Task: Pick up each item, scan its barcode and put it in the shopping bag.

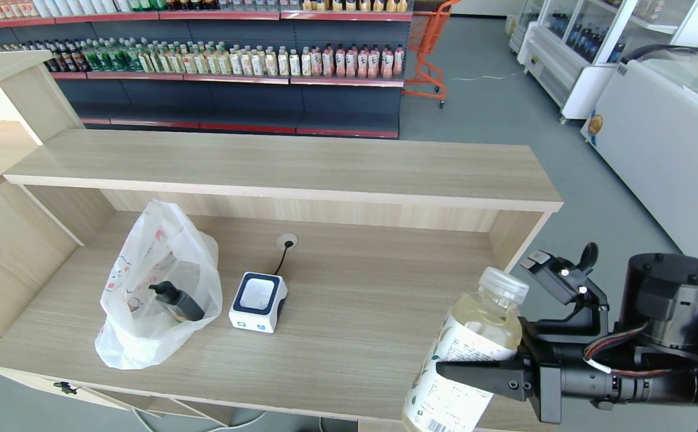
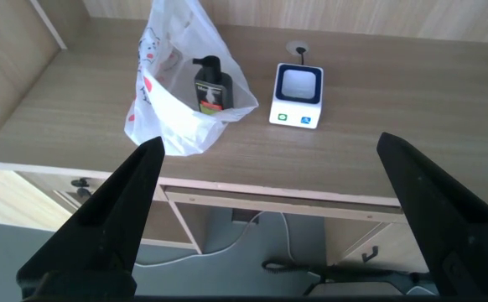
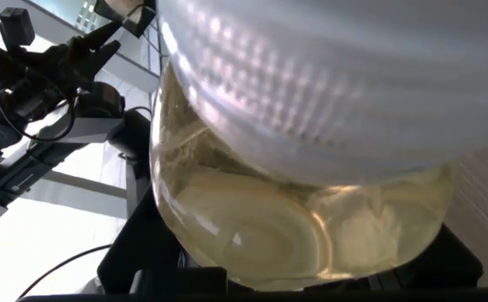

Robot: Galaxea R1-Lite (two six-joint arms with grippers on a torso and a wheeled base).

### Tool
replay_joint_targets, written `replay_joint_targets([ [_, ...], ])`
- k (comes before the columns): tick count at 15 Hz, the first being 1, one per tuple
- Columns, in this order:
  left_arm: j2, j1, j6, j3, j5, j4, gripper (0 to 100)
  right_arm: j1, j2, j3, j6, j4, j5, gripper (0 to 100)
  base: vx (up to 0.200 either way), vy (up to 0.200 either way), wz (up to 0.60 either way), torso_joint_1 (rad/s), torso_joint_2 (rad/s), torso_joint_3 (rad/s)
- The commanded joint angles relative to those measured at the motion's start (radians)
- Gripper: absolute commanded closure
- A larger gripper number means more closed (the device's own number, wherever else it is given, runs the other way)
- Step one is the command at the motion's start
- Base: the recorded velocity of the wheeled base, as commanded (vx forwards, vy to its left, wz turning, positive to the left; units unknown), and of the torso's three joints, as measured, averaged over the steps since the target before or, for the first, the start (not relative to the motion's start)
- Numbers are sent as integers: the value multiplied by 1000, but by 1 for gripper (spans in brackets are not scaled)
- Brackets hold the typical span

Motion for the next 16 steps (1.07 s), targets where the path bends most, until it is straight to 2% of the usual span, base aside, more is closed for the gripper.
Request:
replay_joint_targets([
  [1, 0, 0, 0, 0, 0, 0, 0, 0, -3, 0, 1, 0, 0, 100, 0, 0, 0, 0, 0, 0],
  [7, 0, 0, 0, 0, 0, 0, 0, 0, -11, 1, -6, -2, -7, 100, 0, 0, 0, 0, 0, 0],
  [9, 0, 0, 0, 0, 0, 0, 0, -30, -28, 0, -130, -2, -99, 100, 0, 0, 0, 0, 0, 0],
  [12, 0, 0, 0, 0, 0, 0, 0, -141, -57, 7, -388, 0, -305, 100, 0, 0, 0, 0, 0, 0],
  [14, 0, 0, 0, 0, 0, 0, 0, -173, -94, 38, -490, -6, -405, 100, 0, 0, 0, 0, 0, 0],
  [16, 0, 0, 0, 0, 0, 0, 0, -182, -108, 81, -615, -11, -444, 100, 0, 0, 0, 0, 0, 0],
])
